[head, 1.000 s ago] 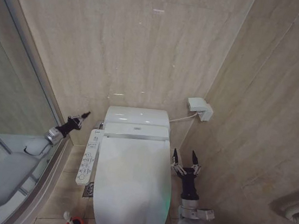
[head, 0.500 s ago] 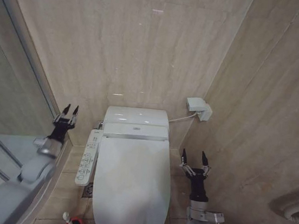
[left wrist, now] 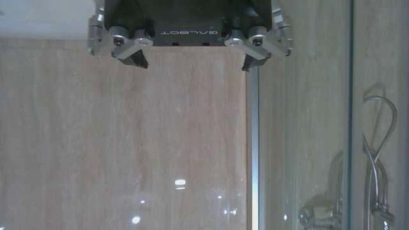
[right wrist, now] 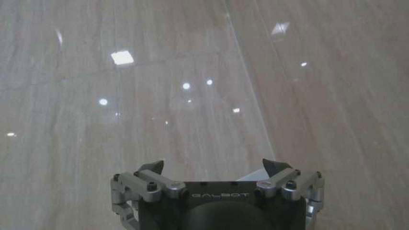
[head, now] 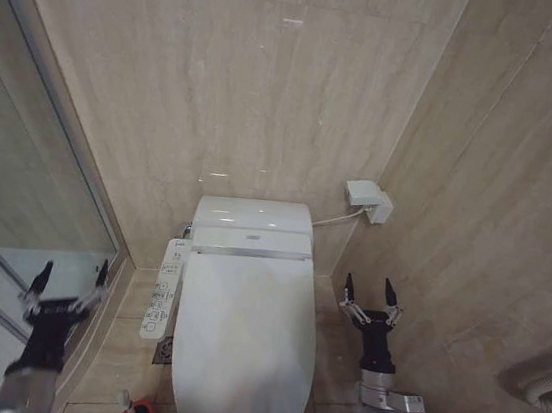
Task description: Open the toilet lid, clean the toilet bowl with a toilet brush, close the toilet lid, and flush.
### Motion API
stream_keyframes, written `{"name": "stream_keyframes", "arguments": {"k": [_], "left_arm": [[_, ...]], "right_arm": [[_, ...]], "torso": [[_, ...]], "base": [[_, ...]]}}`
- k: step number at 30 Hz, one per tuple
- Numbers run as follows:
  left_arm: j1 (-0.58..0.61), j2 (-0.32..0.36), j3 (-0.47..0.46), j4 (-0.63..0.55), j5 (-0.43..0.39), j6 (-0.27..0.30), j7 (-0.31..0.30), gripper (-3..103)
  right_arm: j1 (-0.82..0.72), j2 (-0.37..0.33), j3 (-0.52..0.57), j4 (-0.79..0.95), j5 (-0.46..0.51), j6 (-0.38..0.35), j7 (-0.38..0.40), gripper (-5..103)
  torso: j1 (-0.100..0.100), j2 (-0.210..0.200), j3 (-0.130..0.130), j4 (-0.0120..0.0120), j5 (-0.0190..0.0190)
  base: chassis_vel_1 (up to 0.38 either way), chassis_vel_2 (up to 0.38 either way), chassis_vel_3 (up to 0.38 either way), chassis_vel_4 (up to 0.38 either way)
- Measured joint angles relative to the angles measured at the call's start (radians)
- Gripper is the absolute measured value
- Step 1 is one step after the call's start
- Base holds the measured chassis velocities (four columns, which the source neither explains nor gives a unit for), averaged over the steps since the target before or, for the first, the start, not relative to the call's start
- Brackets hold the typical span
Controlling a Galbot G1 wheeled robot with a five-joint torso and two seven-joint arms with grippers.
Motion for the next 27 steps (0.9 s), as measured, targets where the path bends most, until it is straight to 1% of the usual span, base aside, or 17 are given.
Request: {"name": "stream_keyframes", "arguments": {"k": [2, 3, 10, 12, 19, 27], "left_arm": [[0.005, -0.006, 0.003, -0.001, 0.011, -0.011, 0.002, 81], [0.007, -0.01, 0.009, -0.004, 0.021, -0.026, 0.01, 100], [-0.012, -0.005, 0.017, -0.024, 0.022, -0.037, 0.033, 100], [-0.018, -0.005, 0.021, -0.021, 0.022, -0.04, 0.035, 100], [-0.029, -0.006, 0.046, -0.002, 0.022, -0.046, 0.037, 100], [-0.034, -0.009, 0.065, 0.01, 0.028, -0.048, 0.04, 100]], "right_arm": [[-0.002, 0.0, 0.002, 0.002, 0.0, 0.0, 0.001, 100], [-0.004, -0.001, 0.007, 0.004, 0.0, 0.0, 0.001, 100], [-0.012, 0.008, 0.025, 0.006, 0.001, 0.0, 0.001, 100], [-0.017, 0.017, 0.03, 0.008, 0.002, -0.002, 0.004, 100], [-0.029, 0.026, 0.039, 0.019, 0.002, -0.003, 0.001, 100], [-0.042, 0.024, 0.055, 0.029, 0.003, -0.001, -0.001, 100]], "torso": [[0.0, 0.0, 0.0, -0.0001, 0.0], [0.0, 0.0, 0.0, -0.0005, -0.0002], [0.0, 0.0, 0.0, -0.0005, -0.0002], [0.0, 0.0, 0.0, -0.0002, -0.0002], [0.001, 0.0, 0.0, -0.0002, -0.0003], [0.0, 0.0, 0.0, -0.0001, -0.0005]], "base": [[0.0, 0.0, 0.0, 0.0], [0.0, 0.0, 0.0, 0.0], [0.0, 0.0, 0.0, 0.0], [0.0, 0.0, 0.0, 0.0], [0.035, -0.021, -0.02, 0.021], [0.141, -0.182, -0.135, 0.155]]}}
